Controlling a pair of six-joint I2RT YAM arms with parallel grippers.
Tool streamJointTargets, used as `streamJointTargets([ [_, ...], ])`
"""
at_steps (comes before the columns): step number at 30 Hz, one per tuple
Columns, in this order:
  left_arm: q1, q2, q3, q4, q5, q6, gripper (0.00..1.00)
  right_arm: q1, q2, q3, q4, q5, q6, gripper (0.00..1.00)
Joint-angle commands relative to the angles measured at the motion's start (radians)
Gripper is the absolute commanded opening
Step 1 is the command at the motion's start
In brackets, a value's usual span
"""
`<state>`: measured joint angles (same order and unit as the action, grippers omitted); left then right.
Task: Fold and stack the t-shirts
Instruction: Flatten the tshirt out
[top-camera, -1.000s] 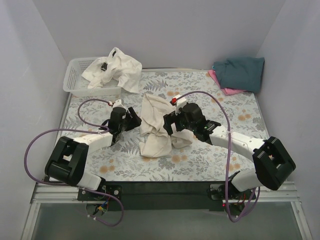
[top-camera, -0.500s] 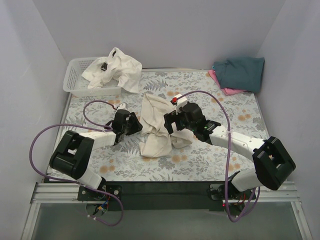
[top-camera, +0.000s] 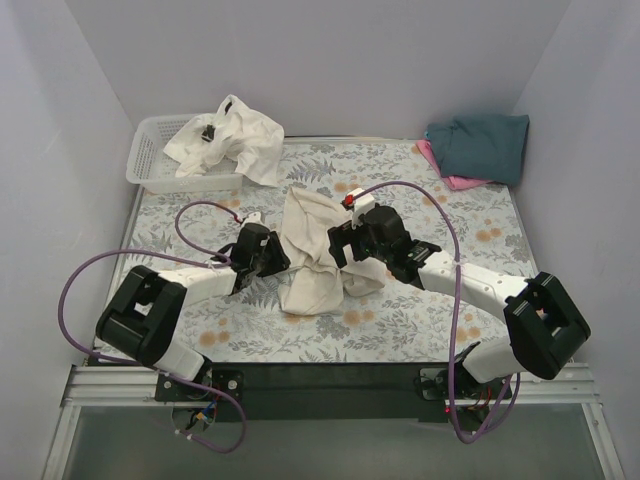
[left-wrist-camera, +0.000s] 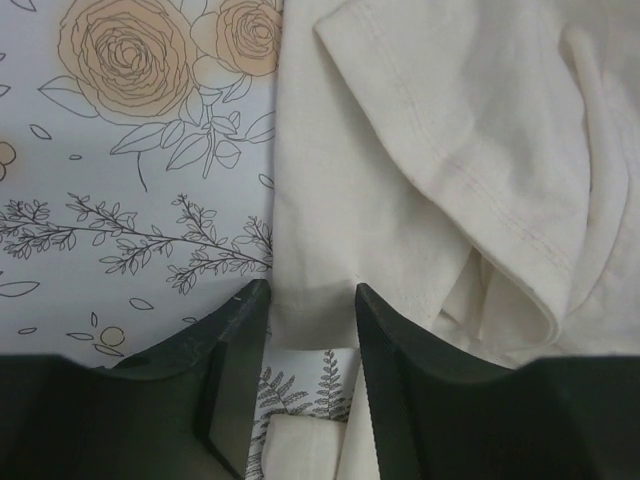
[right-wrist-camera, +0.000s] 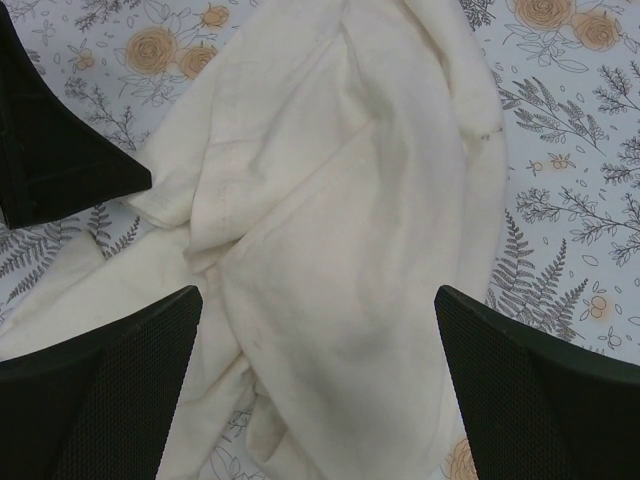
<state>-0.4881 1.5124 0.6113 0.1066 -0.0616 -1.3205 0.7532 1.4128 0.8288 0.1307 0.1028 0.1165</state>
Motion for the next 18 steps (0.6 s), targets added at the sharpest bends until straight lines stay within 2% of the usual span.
streamJointTargets([
  [1, -0.009, -0.034, -0.025, -0.062, -0.046, -0.005, 0.36, 0.006, 0.001, 0.035, 0.035, -0.002, -0.001, 0.9],
  [2, -0.009, -0.031, -0.024, -0.062, -0.043, -0.005, 0.33, 0.009, 0.009, 0.042, 0.035, -0.014, -0.006, 0.91],
  [3, -0.009, -0.026, -0.024, -0.064, -0.035, -0.006, 0.23, 0.012, 0.023, 0.049, 0.035, -0.02, -0.011, 0.9],
  [6, -0.01, -0.015, -0.025, -0.053, -0.043, -0.008, 0.08, 0.029, 0.06, 0.085, 0.037, -0.028, -0.024, 0.9],
  [7, -0.01, -0.006, -0.027, -0.048, -0.05, -0.005, 0.0, 0.031, 0.073, 0.107, 0.038, -0.029, -0.026, 0.91],
  [12, -0.009, 0.008, -0.024, -0.048, -0.064, 0.007, 0.0, 0.055, 0.179, 0.185, 0.038, -0.058, -0.049, 0.91],
  [18, -0.01, -0.067, -0.027, -0.099, -0.115, 0.027, 0.0, 0.107, 0.3, 0.279, 0.035, -0.078, -0.089, 0.9],
])
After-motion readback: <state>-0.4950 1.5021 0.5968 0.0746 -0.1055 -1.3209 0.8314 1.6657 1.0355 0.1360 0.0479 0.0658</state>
